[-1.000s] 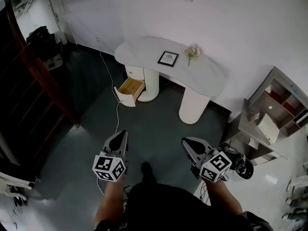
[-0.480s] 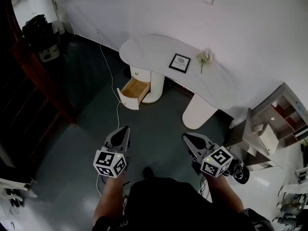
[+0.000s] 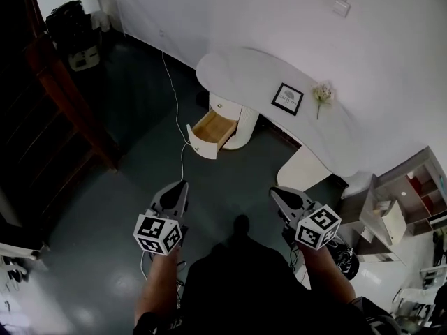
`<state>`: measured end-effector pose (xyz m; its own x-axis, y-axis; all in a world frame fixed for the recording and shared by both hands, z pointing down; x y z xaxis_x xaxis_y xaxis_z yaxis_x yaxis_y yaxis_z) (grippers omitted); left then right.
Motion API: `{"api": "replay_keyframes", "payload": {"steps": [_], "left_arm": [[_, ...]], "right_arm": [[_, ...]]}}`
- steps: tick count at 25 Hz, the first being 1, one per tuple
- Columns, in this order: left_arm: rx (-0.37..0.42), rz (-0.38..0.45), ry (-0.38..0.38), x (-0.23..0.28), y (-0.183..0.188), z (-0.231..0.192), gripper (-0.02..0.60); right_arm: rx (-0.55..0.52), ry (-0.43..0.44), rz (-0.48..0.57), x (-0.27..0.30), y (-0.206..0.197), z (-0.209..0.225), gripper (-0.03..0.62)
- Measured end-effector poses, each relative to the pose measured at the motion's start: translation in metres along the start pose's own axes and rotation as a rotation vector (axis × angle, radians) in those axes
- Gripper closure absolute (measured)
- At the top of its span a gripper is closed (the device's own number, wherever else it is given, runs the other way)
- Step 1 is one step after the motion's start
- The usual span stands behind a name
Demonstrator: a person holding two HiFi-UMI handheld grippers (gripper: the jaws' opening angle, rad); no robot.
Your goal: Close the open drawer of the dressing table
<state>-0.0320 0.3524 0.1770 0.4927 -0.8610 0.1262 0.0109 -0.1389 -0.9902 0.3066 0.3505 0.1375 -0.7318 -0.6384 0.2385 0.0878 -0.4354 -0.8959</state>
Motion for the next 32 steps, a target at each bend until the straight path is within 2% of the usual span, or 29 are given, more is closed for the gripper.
{"api": "replay_keyframes", "payload": {"steps": [5, 12, 16, 20, 25, 28, 32], "left_arm": [[-0.042, -0.047, 0.046, 0.021, -0.010, -0.028, 0.572], [-0.046, -0.081, 0.120, 0.093, -0.003, -0.084, 0.572], [-0.047, -0.070, 0.146, 0.150, 0.017, -0.120, 0.572], [-0.071, -0.047, 0.211, 0.186, 0.024, -0.156, 0.572], [-0.131, -0.112, 0.176, 0.213, 0.001, -0.189, 0.572], [-0.176, -0.118, 0.170, 0.219, -0.009, -0.226, 0.572], [-0.175, -0.160, 0.106, 0.226, -0.025, -0.270, 0.572]], "right_arm": [[0.010, 0.079, -0.021, 0.059, 0.014, 0.023, 0.588], [0.035, 0.156, -0.064, 0.157, 0.046, 0.094, 0.588], [0.016, 0.211, -0.089, 0.215, 0.085, 0.137, 0.588], [-0.029, 0.267, -0.158, 0.270, 0.108, 0.168, 0.588], [0.006, 0.269, -0.177, 0.328, 0.120, 0.179, 0.588], [0.036, 0.223, -0.230, 0.363, 0.110, 0.178, 0.588], [0.068, 0.208, -0.296, 0.402, 0.096, 0.161, 0.588]]}}
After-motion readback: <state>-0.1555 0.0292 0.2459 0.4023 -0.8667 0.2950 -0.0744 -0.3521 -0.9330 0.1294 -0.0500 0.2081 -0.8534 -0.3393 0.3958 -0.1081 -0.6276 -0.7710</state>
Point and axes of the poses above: the fingertips, and each gripper's own axes: x forward along the fingers, z to its right, y out of its top, the point moved 9 cm from there along -x, backward along the fingers, and after that the axes turned 9 degrees about x, right-handed, at the moved point
